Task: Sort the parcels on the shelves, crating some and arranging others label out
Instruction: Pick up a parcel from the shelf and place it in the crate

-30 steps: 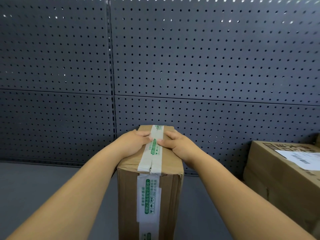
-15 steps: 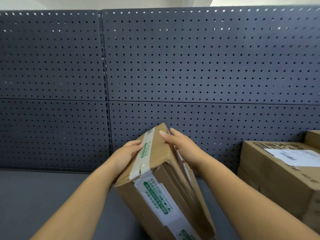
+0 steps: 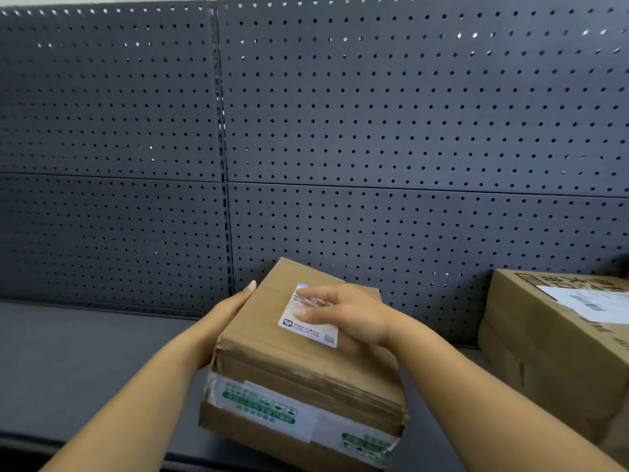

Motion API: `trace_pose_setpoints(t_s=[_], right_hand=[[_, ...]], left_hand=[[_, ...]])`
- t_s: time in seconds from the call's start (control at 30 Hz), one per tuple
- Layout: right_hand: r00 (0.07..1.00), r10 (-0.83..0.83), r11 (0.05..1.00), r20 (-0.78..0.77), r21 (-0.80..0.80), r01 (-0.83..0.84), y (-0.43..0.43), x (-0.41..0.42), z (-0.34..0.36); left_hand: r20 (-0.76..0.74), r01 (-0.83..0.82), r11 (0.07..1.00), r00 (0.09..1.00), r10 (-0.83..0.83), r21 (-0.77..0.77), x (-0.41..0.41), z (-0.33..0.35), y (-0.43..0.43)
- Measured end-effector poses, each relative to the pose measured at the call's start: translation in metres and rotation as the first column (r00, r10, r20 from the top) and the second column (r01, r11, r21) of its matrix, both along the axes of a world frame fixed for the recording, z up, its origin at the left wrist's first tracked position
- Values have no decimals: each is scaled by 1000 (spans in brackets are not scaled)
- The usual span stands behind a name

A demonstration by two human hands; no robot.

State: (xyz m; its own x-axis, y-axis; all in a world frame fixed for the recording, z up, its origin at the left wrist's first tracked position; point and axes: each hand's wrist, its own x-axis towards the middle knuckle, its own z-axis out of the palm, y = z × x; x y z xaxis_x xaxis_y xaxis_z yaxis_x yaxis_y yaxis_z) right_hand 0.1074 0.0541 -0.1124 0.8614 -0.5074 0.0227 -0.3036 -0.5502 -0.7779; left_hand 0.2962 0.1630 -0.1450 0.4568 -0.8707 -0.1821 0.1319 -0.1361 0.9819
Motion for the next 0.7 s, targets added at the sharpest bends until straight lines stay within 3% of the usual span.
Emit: trace_pose_setpoints(t_s=[0.13, 0.27, 0.33, 0.4, 0.47, 0.53, 0.63, 0.7], right_hand=[[994, -34, 995, -105, -93, 24, -4, 2, -14], [937, -238, 897, -255, -428, 112, -8, 4, -18], [894, -315, 867, -319, -481, 133, -9, 3, -20], [866, -338, 885, -368, -437, 159, -13, 4, -21], [849, -338, 893, -406, -424, 153, -16, 4, -23], [837, -335, 896, -433, -420, 142, -18, 6, -25], [817, -340, 898, -466, -420, 134, -17, 8, -27], [806, -343, 895, -482, -429, 124, -16, 8, -28]], left_hand=[[108, 40, 997, 993, -46, 64, 3, -4, 3], [307, 20, 983, 949, -77, 184, 0, 3, 2], [444, -17, 987, 894, -57, 161, -9, 11, -6], [606, -49, 979, 791, -83, 197, -17, 16, -14], [763, -59, 955, 617, -193, 290, -23, 15, -23], [827, -37, 933, 476, -299, 358, -26, 10, -30], [835, -45, 889, 368, -409, 455, -23, 2, -37], [832, -65, 872, 344, -436, 484, -19, -4, -40]])
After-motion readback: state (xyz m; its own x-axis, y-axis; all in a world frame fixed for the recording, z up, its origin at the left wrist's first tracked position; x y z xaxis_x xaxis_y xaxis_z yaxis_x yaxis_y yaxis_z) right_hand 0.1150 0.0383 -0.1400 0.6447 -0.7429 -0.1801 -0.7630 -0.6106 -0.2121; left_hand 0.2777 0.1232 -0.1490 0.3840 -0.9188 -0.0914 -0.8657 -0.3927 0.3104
